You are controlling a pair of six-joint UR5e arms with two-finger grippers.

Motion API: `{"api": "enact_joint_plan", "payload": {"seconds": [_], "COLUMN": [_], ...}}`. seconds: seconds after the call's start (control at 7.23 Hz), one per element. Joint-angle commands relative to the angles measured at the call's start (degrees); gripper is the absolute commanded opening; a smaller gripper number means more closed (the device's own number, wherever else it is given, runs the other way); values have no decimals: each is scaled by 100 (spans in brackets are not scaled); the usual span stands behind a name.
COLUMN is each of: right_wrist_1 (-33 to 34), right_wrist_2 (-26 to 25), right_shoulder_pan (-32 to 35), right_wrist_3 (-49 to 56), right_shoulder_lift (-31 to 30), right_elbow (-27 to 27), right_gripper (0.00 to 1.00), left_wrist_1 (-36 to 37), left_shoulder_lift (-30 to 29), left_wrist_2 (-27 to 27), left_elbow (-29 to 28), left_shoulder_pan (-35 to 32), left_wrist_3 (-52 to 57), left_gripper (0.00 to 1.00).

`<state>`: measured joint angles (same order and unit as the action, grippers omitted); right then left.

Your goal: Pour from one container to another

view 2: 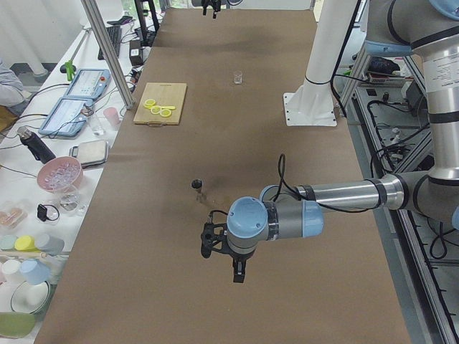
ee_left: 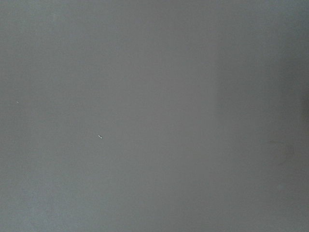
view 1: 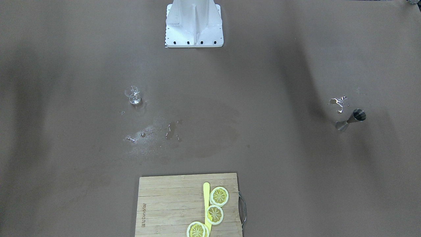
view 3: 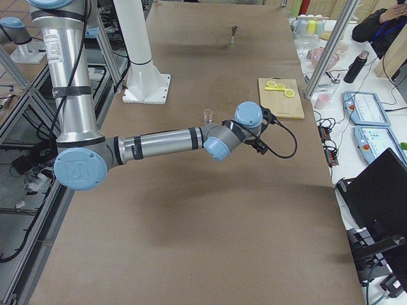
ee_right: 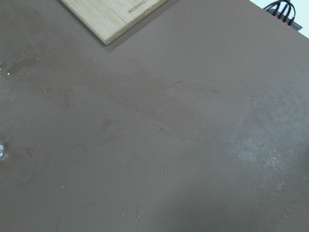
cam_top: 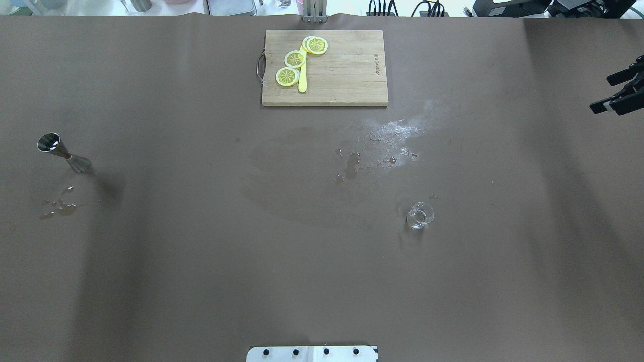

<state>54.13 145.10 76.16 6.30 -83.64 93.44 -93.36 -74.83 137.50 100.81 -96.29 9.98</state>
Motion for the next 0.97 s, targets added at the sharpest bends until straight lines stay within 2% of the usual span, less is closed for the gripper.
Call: {"api": "enact_joint_plan", "payload": {"seconds": [0.0, 0.14, 0.28, 0.41, 0.55, 0.69, 0.83], "right_wrist_1": [-570, -605, -597, -701, -1059, -1776, -2410], "right_wrist_2": [-79, -105, -9, -43, -44, -244, -481], "right_shoulder_pan": [-276, -495, -523, -593, -924, -1224, -1470], "right_wrist_3": [-32, -67, -129, -155, -156, -164, -399], "right_shoulder_lift": [49, 49, 49, 49, 76, -11, -99], "right_elbow": [-46, -37, 76, 104, 78, -10, -45], "right_gripper": [100, 100, 100, 100, 100, 100, 100], "left_wrist_1": [-1369, -1943, -2489, -3425, -4714, -6223, -7491], "left_shoulder_lift": [-67, -23, 73, 178, 310, 816, 882], "left_wrist_2": [84, 84, 93, 6, -499, -1444, -2245], "left_elbow": [27, 349, 526, 493, 475, 379, 309], "left_shoulder_pan": [479, 1132, 1496, 1847, 2234, 2734, 3339], "left_wrist_3": [-5, -57, -58, -67, -67, -75, -75], "left_gripper": [98, 98, 98, 98, 98, 98, 98]}}
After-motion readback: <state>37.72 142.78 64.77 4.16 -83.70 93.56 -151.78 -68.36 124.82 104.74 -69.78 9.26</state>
